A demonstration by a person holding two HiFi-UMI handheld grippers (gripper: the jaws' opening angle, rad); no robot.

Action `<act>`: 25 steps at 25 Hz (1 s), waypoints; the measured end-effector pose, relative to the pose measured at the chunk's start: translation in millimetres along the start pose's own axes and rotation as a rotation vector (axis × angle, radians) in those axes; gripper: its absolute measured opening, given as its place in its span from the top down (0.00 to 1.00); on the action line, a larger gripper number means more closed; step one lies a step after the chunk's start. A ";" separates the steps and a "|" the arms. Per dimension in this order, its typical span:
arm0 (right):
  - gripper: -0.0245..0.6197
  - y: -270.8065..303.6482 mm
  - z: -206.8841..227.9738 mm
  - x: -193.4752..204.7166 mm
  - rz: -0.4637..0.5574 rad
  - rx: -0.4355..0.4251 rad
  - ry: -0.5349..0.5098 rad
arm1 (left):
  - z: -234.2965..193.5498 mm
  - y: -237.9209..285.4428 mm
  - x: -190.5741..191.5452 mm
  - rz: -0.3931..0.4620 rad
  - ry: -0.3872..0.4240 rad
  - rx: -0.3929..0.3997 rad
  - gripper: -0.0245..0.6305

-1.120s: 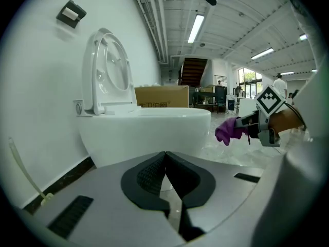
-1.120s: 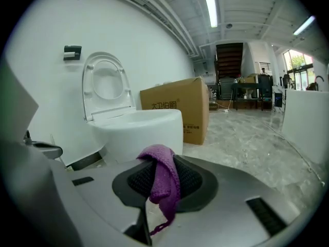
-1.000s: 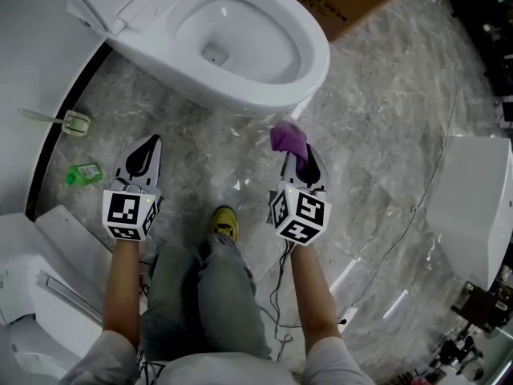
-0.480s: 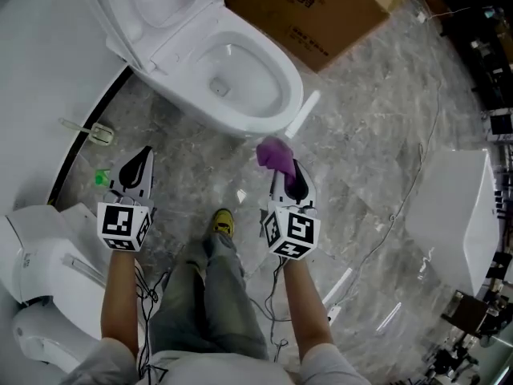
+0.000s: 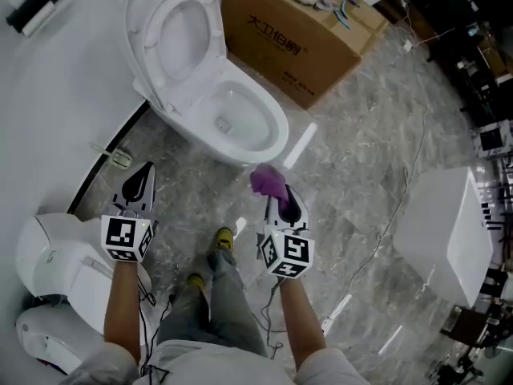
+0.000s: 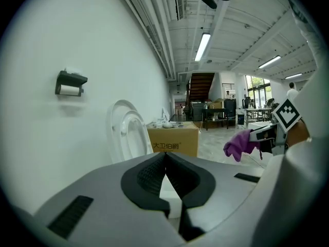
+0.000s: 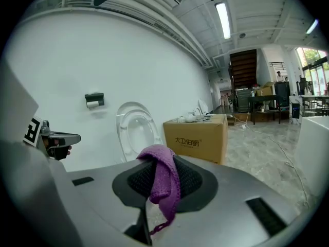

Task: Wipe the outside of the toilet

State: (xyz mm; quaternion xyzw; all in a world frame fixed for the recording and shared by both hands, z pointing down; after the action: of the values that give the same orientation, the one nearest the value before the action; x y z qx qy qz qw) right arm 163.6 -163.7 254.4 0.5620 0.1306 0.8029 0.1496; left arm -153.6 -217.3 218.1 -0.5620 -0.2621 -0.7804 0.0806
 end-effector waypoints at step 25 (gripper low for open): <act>0.83 -163.3 -93.8 -155.7 0.081 -0.097 0.028 | -44.4 -170.1 -197.2 0.143 0.037 -0.090 0.94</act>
State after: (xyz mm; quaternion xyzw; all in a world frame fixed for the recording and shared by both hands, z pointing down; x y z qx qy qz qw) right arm 140.9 -77.4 26.9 0.5475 0.0710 0.8215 0.1422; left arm -192.1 -128.2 -27.6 -0.5677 -0.1843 -0.7940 0.1157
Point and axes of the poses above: the fingertips, and each gripper's own axes: y forward along the fingers, z to its right, x out of its underside, the point moved 7 cm from there along -y, backward along the fingers, and after that the axes turned 11 degrees about y, right-handed, at the moved point
